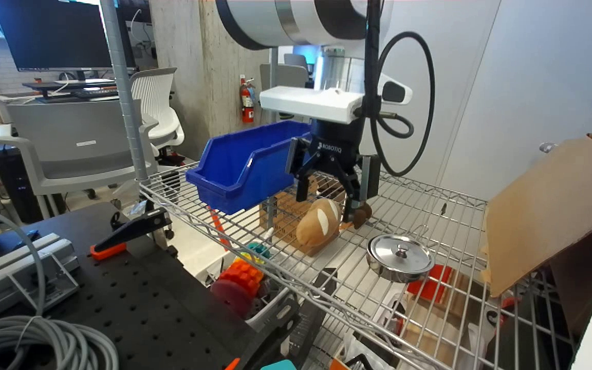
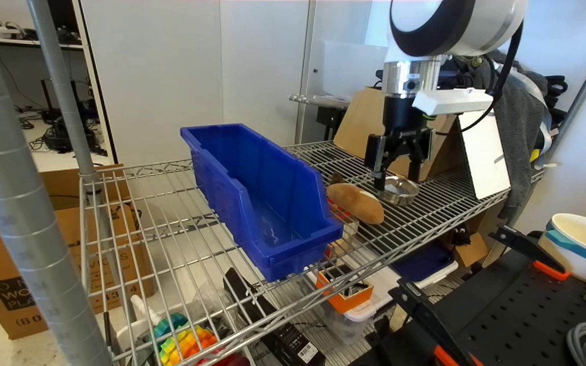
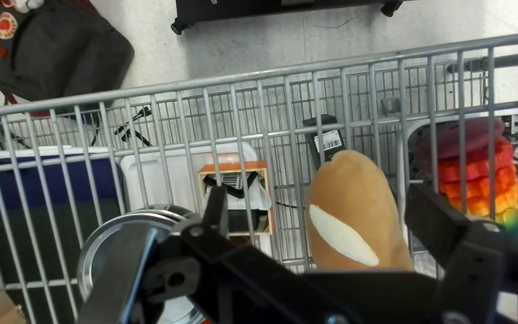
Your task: Move the bread plush toy to the right
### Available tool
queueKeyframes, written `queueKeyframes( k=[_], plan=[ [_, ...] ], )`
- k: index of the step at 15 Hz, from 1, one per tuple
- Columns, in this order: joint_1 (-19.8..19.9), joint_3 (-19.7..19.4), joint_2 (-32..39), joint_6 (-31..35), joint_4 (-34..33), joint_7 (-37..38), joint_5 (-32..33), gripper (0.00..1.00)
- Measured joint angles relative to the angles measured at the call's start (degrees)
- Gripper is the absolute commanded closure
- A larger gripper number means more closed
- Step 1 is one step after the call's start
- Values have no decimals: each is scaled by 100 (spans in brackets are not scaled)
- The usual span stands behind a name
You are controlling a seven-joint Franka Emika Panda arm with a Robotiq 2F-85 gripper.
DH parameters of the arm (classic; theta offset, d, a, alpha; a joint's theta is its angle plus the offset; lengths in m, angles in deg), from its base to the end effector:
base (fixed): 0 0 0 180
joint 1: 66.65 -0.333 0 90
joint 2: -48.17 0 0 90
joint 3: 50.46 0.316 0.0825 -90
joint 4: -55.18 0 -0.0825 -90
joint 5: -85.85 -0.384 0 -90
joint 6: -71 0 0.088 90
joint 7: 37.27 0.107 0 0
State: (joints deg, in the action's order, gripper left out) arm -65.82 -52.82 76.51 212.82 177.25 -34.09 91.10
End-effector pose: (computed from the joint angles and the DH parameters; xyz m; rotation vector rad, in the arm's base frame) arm 0.5542 -0.0313 0.1601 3.0617 -0.0481 -0.2302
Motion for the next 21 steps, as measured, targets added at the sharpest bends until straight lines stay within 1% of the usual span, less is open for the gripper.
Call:
queueKeyframes(
  k=[3,4,5,8,12,13,15,16,18,19,20,21],
  plan=[
    [-180,-38,484,1,-389,324,12,0],
    [-248,-45,619,1,-514,415,16,25],
    [-320,-55,739,1,-633,496,20,26],
    [-545,-111,1061,0,-1008,748,24,51],
    [-821,-327,1445,-66,-1489,1085,108,79],
    [-880,-386,1508,-158,-1583,1144,158,87],
    [-926,-386,1536,-641,-1769,1116,198,98],
    [-922,-344,1512,-967,-1865,998,197,100],
    [-890,-225,1388,-1605,-1989,654,195,97],
    [-886,-186,1284,-1812,-2018,515,199,100],
    [-887,-173,1159,-1920,-2043,445,221,97],
    [-886,-176,1029,-1938,-2072,435,257,97]
  ],
)
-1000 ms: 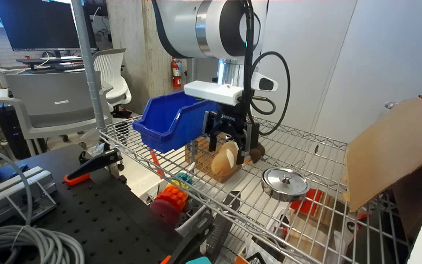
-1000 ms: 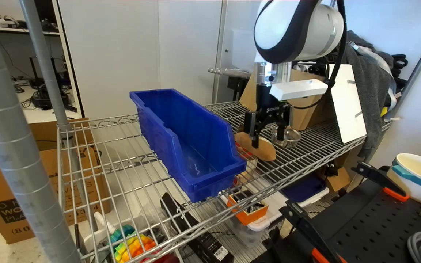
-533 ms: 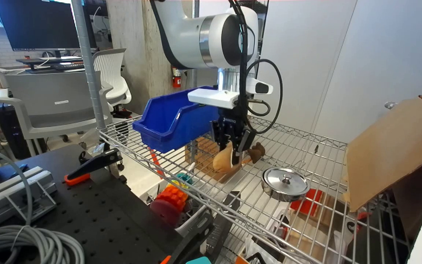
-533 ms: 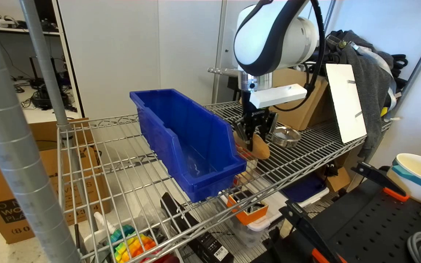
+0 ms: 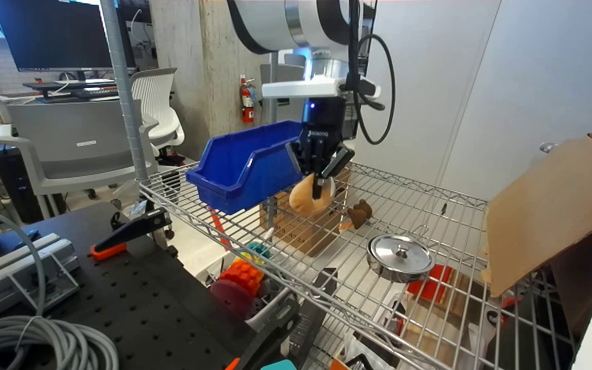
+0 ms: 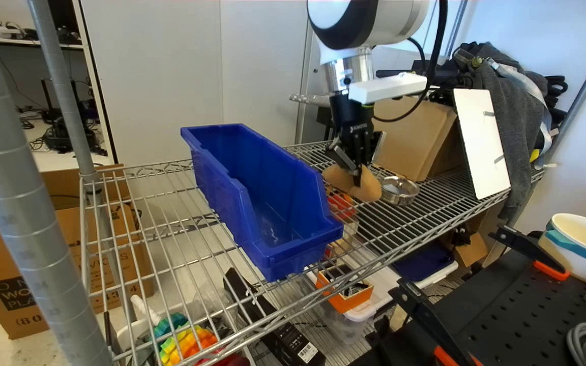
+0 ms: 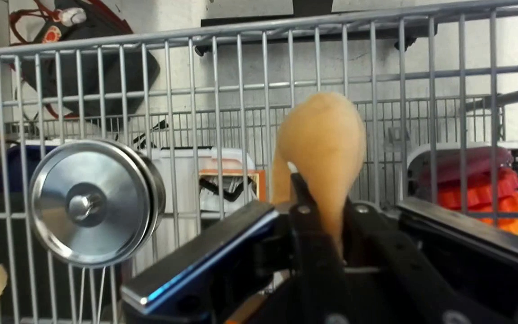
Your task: Move the bread plush toy to the right
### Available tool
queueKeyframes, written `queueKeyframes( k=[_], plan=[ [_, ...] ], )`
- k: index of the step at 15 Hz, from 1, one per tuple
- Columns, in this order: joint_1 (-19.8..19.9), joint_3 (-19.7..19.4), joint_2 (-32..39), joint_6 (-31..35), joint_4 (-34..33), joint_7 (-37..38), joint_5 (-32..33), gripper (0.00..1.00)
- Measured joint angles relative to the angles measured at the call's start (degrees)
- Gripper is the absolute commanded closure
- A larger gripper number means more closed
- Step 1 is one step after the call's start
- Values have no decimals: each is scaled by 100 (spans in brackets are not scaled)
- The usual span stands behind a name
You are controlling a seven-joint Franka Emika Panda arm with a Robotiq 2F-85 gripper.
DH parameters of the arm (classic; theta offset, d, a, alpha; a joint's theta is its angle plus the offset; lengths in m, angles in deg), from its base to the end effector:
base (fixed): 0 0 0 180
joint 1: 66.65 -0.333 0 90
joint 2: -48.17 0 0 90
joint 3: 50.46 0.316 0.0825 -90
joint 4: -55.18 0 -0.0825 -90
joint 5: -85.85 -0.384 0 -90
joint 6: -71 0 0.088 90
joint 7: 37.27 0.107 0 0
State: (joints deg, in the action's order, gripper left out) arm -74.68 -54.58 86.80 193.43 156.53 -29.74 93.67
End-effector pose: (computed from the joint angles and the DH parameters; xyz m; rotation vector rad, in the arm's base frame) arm 0.6229 0.0387 0.1603 2.9310 0.0538 -0.4276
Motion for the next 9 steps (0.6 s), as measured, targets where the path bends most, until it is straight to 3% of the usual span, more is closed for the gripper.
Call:
queueKeyframes(
  k=[5,9],
  plan=[
    [109,-240,-229,-5,-604,110,238,97],
    [402,-395,195,-111,-1435,246,242,97]
  ],
)
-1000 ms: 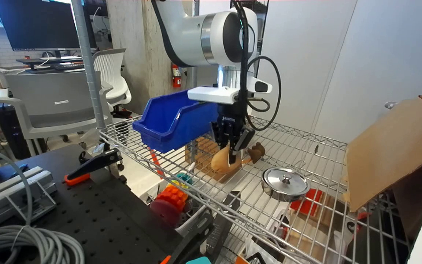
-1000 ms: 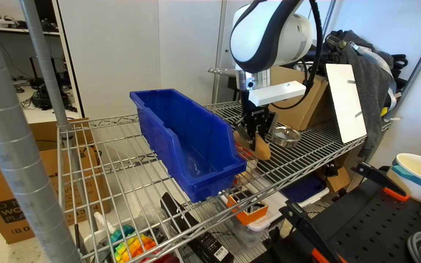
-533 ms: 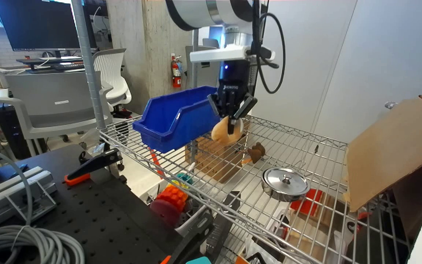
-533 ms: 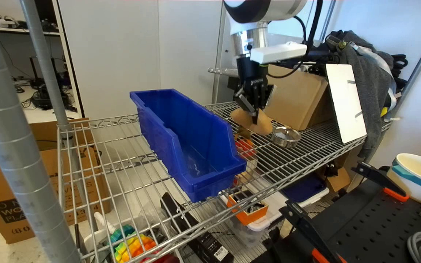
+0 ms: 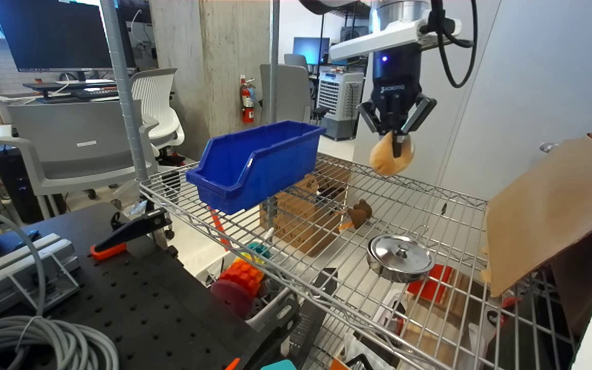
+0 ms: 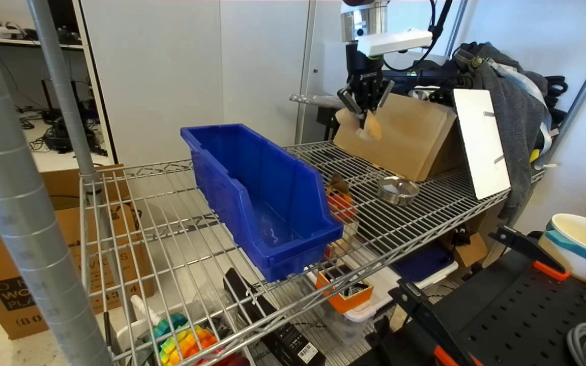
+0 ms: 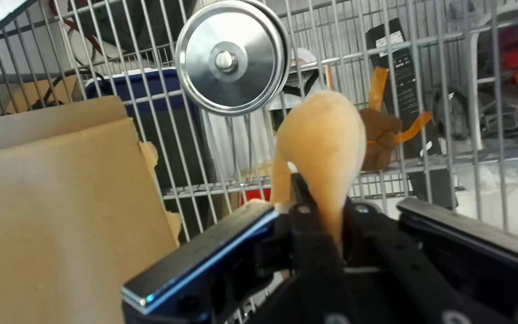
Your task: Move the bread plush toy to the right
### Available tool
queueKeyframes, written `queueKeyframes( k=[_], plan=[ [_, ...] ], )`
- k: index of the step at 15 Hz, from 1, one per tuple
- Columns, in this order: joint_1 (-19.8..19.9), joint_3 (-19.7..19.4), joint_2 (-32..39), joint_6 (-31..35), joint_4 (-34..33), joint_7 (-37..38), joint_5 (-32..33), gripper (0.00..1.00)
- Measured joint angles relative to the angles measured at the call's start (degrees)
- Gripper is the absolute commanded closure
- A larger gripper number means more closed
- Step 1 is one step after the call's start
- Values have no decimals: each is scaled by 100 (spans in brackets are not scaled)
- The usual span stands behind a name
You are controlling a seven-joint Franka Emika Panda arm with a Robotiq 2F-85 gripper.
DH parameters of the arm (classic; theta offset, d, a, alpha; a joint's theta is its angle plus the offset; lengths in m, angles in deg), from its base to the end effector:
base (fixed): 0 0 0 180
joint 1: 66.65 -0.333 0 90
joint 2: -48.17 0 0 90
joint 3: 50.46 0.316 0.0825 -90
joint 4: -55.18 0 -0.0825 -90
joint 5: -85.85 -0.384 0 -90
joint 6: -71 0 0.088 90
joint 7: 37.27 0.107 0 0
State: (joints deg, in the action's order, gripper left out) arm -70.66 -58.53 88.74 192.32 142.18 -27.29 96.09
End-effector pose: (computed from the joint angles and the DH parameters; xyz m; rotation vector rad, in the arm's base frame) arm 0.6985 -0.0428 0.2398 2.8881 -0.1661 -0.1337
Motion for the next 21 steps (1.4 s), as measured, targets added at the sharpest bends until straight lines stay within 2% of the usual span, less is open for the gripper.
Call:
queueKeyframes(
  k=[4,10,15,19,20,21],
  plan=[
    [199,-172,804,-366,-1144,293,0,97],
    [419,-493,1943,-1264,-2757,702,1,97],
    [678,-699,2932,-1996,-3911,802,2,97],
    [722,-886,3737,-2518,-4779,836,5,97],
    [722,-896,3874,-2589,-4938,848,50,65],
    [721,-896,3970,-2631,-5063,862,106,64]
  ],
)
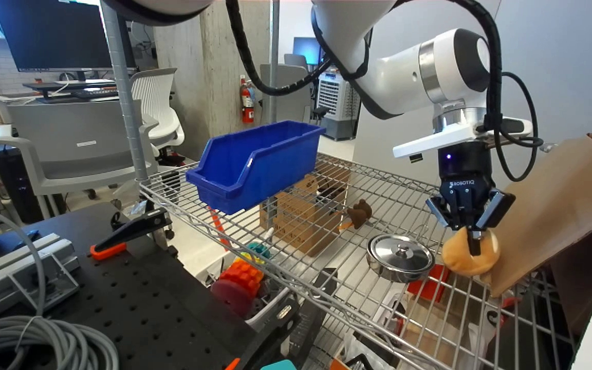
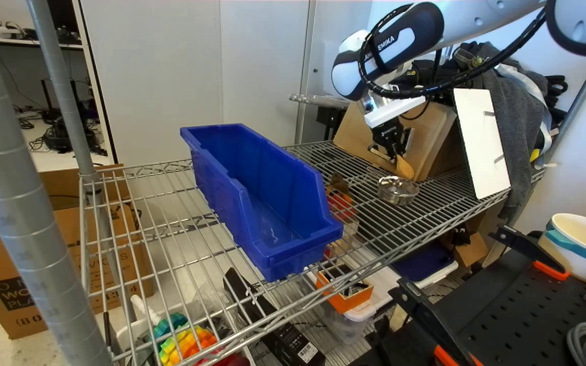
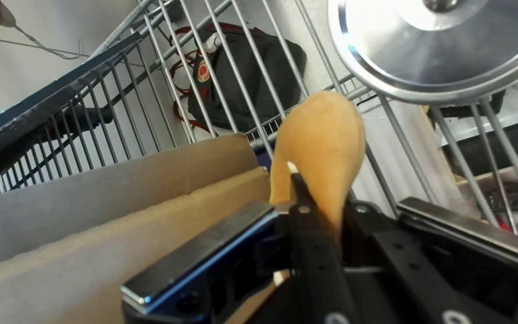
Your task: Move the bread plush toy to the right
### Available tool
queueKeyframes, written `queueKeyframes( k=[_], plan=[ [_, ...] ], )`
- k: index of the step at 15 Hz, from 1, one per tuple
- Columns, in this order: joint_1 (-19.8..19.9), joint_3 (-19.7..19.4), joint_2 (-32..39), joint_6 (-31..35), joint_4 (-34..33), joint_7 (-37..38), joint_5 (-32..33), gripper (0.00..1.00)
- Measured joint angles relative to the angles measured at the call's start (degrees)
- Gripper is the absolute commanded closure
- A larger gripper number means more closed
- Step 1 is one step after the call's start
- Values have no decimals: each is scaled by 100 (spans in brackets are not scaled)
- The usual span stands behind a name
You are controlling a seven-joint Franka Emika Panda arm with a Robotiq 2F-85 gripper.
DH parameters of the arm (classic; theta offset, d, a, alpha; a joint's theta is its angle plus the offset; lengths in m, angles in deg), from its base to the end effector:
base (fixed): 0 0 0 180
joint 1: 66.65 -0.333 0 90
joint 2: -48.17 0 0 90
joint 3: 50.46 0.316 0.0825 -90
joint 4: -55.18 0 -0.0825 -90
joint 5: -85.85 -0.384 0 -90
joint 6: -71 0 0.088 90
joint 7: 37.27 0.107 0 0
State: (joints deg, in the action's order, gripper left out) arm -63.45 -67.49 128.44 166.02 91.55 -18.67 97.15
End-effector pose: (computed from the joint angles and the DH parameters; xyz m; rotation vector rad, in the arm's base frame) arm 0.7367 -0.1710 0.0985 2.5297 -0.5567 -0.4294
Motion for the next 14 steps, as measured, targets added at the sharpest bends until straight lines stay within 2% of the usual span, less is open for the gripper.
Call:
queueKeyframes(
  k=[4,9,14],
  plan=[
    [-2,-6,132,-209,-478,4,95,36],
    [-4,-30,70,-214,-725,-39,95,1],
    [-5,88,40,-570,-1146,-421,88,0]
  ],
)
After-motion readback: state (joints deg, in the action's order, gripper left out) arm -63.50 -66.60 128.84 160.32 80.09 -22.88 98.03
